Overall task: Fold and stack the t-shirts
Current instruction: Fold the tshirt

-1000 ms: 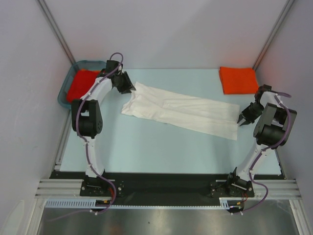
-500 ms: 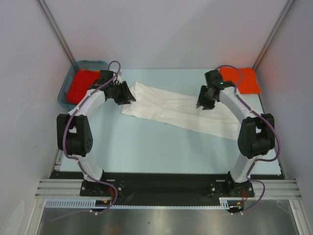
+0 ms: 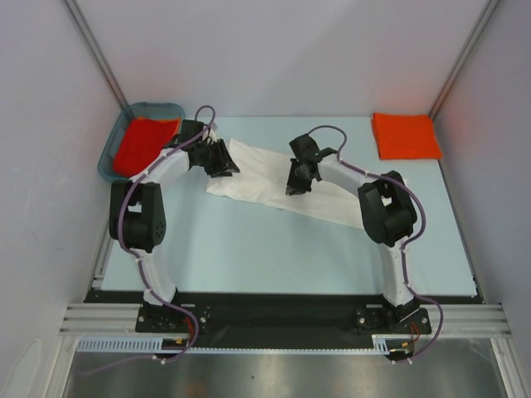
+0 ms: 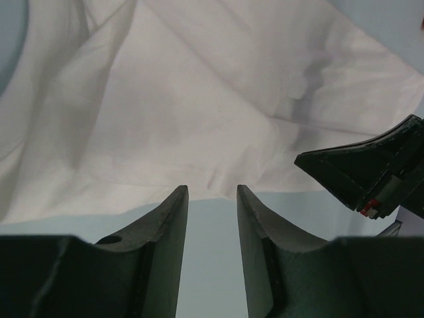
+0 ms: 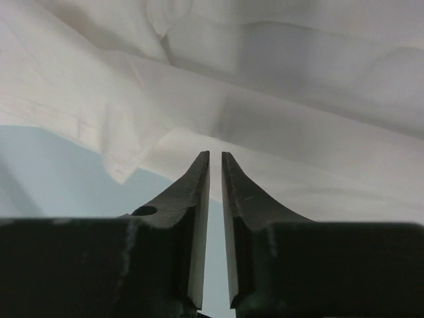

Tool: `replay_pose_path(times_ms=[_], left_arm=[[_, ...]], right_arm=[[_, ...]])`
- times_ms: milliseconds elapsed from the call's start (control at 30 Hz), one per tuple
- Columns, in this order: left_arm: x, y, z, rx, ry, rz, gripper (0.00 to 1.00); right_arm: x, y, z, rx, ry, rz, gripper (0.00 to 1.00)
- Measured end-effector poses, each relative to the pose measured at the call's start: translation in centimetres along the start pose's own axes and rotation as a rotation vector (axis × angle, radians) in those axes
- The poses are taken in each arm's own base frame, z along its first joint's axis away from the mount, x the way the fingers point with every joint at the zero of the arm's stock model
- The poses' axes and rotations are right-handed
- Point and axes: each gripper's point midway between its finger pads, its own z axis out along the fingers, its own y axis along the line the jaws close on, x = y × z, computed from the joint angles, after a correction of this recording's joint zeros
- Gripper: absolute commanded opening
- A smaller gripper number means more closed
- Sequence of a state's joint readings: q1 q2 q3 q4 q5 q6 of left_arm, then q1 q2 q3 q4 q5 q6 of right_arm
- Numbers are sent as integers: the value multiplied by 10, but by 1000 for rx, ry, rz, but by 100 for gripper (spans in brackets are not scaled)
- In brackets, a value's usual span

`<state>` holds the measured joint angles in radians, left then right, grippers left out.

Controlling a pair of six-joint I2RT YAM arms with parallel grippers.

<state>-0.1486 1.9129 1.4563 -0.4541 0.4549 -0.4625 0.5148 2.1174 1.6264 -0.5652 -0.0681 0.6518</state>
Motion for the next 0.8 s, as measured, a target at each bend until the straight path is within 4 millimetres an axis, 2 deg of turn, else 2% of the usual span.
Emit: replay_pose_path(times_ms=[233,567,800], left_arm=[[-1,4,5,-5,8,-17,39],[-34,11,-1,-5,-54,-30,37],[-33,16,-3,-15,-46,-41,37]], right_arm=[[0,12,5,-37,-4,24,8],[3,20,14,-66,-11,42,4],[9,16,28,-56,10,66,5]])
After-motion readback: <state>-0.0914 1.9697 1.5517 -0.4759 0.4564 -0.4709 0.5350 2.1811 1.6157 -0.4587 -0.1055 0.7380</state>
